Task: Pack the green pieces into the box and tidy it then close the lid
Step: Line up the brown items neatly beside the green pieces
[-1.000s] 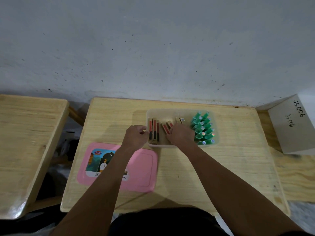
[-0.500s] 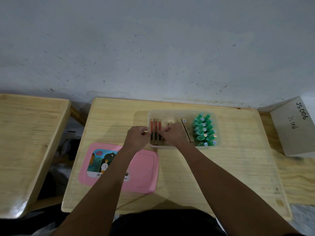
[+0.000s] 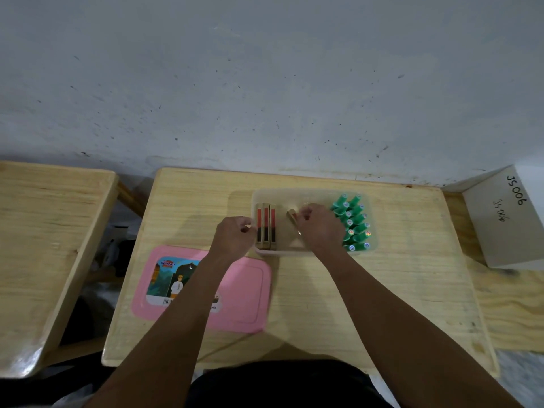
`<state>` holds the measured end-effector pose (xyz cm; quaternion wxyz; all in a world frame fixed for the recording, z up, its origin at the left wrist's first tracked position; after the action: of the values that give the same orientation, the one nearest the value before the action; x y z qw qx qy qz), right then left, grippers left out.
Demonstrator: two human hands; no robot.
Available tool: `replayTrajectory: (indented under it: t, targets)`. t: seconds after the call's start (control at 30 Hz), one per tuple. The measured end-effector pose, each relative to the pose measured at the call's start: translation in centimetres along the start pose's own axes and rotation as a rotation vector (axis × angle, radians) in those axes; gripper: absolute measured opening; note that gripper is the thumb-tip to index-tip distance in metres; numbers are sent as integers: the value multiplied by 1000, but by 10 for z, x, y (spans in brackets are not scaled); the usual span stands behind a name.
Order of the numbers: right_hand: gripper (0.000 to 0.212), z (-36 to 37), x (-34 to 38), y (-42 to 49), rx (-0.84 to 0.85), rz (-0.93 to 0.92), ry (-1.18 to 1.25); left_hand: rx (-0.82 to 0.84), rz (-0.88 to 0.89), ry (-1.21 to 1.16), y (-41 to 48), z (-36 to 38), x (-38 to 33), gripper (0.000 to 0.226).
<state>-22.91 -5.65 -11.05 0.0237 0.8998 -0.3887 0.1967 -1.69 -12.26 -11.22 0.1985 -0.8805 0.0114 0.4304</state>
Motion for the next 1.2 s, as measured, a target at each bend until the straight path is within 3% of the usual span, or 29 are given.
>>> replayTrajectory:
  t: [0.13, 0.3, 0.63, 0.97, 1.07, 1.13, 1.2]
  targets:
    - [20, 7, -9, 0, 65, -74, -234, 7, -8, -1, 1, 1, 1, 32]
    - [20, 18, 0, -3, 151, -128, -277, 11, -7, 5, 0, 0, 1, 34]
    - [25, 54, 16, -10, 275, -34, 122, 9, -24, -31, -2, -1, 2, 35]
    - [24, 56, 15, -8, 360, -77, 193, 21, 15, 2, -2, 0, -3, 33]
    - [24, 35, 12, -4, 237, -70, 188, 23, 10, 3, -2, 0, -2, 33]
    - [26, 12, 1, 4, 46, -65, 61, 24, -2, -4, -1, 0, 1, 33]
    - [24, 1, -13, 7, -30, -44, -111, 21, -11, -3, 0, 0, 2, 33]
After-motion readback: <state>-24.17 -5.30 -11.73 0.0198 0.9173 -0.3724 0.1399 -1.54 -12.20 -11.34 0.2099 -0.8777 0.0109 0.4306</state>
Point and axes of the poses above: each hand's wrist, its own y-axis towards the middle knuckle, its own z-axis out of the palm, x = y × z, the point moved 9 cm from there along y, towards the middle knuckle, and after that the axes turned 9 degrees about -x, right-handed, at the moved point
